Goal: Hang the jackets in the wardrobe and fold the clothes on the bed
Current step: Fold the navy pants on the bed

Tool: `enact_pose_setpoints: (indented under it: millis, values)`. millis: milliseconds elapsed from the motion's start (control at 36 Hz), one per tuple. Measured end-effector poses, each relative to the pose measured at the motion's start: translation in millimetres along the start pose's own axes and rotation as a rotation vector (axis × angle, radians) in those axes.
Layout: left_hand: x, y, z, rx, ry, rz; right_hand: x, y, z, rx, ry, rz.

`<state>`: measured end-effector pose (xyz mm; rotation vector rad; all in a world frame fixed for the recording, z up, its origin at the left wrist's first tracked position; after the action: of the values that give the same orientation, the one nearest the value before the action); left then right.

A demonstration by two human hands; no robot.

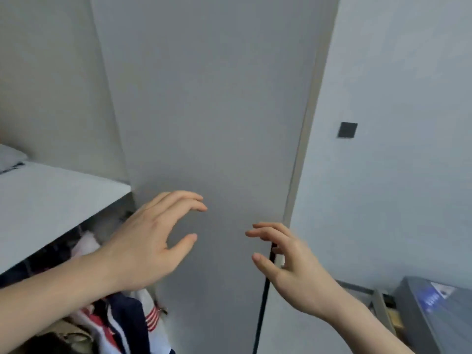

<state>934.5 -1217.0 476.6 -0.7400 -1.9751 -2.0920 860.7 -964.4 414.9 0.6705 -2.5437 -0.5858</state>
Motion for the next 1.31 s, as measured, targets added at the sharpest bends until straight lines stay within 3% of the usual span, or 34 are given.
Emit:
enact_pose_setpoints:
  millis: [278, 556, 889, 1306]
  values:
    - [86.5, -78.7, 231.3, -0.260, -0.248, -0.040, -162.3, 178.5, 106.3, -0.005, -0.240, 0.282]
    - [151.7, -180.2, 408.9, -0.441, -0.412, -0.228, -271.6, 293.6, 173.1, -0.004, -0.440, 0.534]
    - [248.4, -296.8, 538.7, -0.539, -0.646, -0.437, -350.3, 397.8, 253.0, -0.008, -0.654, 0.813]
    - [434.8, -419.2, 636.6, -0.614, -0.797, -0.525, -341.5, 511.9, 366.1, -0.055, -0.797, 1.090]
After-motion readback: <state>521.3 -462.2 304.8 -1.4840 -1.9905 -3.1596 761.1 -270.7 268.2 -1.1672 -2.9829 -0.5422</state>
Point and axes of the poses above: each hand's wrist, its own x-axis towards the middle knuckle, its own y-axis out of the back of the hand, z = x × y, the point moved 3 cm from there along x, towards the middle knuckle, and after that the axes turned 14 degrees about x, right-handed, at the moved point
